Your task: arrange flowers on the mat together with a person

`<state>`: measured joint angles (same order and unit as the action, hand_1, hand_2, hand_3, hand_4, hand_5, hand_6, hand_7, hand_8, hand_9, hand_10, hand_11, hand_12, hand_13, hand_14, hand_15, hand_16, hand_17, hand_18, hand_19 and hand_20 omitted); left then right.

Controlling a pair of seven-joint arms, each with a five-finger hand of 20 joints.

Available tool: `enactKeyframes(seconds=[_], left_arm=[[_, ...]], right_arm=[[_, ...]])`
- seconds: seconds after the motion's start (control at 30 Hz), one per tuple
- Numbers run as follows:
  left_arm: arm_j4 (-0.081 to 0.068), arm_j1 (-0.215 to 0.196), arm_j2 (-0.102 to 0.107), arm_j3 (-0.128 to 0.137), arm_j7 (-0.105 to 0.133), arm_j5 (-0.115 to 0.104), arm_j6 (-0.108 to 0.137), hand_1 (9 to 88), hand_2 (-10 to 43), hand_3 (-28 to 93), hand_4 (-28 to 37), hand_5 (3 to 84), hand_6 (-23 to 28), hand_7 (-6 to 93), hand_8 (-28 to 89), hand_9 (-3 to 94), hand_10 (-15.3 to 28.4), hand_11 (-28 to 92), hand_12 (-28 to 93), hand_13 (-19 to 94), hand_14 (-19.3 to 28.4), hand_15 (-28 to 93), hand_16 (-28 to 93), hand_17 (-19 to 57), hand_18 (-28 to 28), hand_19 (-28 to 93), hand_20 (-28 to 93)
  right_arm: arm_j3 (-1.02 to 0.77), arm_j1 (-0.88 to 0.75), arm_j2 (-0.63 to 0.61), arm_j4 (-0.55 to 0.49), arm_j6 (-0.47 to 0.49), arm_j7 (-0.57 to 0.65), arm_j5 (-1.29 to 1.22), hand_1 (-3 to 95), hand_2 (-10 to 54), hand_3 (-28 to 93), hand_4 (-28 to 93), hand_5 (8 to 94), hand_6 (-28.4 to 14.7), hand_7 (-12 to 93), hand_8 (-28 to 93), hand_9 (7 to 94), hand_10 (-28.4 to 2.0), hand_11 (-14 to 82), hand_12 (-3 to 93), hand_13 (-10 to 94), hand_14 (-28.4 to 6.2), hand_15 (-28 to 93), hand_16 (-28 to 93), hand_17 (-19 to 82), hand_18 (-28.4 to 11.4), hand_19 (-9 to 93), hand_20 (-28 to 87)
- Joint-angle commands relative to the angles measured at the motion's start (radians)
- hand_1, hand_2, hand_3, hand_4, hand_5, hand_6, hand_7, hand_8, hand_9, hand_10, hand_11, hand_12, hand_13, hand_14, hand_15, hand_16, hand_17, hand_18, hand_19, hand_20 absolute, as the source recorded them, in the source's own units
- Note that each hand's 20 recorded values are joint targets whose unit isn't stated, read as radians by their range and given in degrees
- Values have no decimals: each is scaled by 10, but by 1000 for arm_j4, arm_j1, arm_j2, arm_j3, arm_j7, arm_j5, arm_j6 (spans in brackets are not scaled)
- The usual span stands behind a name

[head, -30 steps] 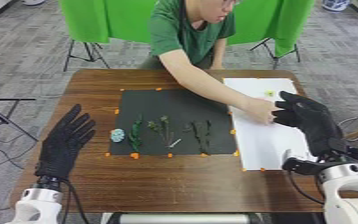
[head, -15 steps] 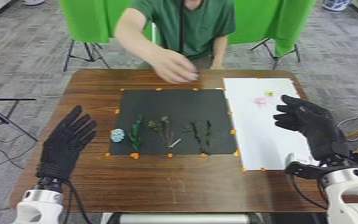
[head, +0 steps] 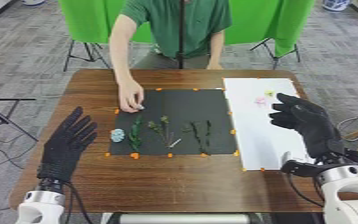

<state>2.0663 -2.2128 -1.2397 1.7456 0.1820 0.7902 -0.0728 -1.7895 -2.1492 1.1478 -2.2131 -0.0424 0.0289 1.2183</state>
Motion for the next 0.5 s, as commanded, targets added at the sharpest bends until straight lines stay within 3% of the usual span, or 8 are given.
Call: enactKeyframes(seconds=[0.03,0.2,0.4,0.5], left_arm=[[-4,-10,-9,-1,-9,-3,-6,263,13,715,-254,291,17,140,-86,255,110,131,145,204,140,181,33,-121,217,428,88],[-9,8,-1,-2,-10,0,-16,263,13,716,-254,291,17,140,-86,255,110,131,146,204,141,182,34,-121,217,428,88],[-4,-11,-2,1,-9,-3,-12,263,12,716,-255,291,17,141,-87,255,110,130,146,204,141,181,34,-121,217,428,88],[-11,5,2,-6,-6,-3,-14,263,12,716,-255,292,17,140,-87,255,110,130,146,204,141,182,35,-121,218,428,88]], right_arm=[[17,2,-9,3,1,5,14,184,1,831,-240,428,-73,147,-106,440,-153,150,198,368,-130,380,194,115,-215,543,306],[8,2,-18,3,0,5,12,184,1,831,-241,426,-71,148,-106,441,-154,151,197,370,-130,381,194,115,-216,544,306],[3,0,-16,5,16,8,16,184,0,831,-241,426,-69,152,-106,440,-153,151,198,371,-130,381,194,115,-215,544,306],[-1,7,-25,9,12,1,29,185,0,831,-240,425,-69,153,-107,440,-152,151,198,371,-130,382,194,115,-216,544,306]])
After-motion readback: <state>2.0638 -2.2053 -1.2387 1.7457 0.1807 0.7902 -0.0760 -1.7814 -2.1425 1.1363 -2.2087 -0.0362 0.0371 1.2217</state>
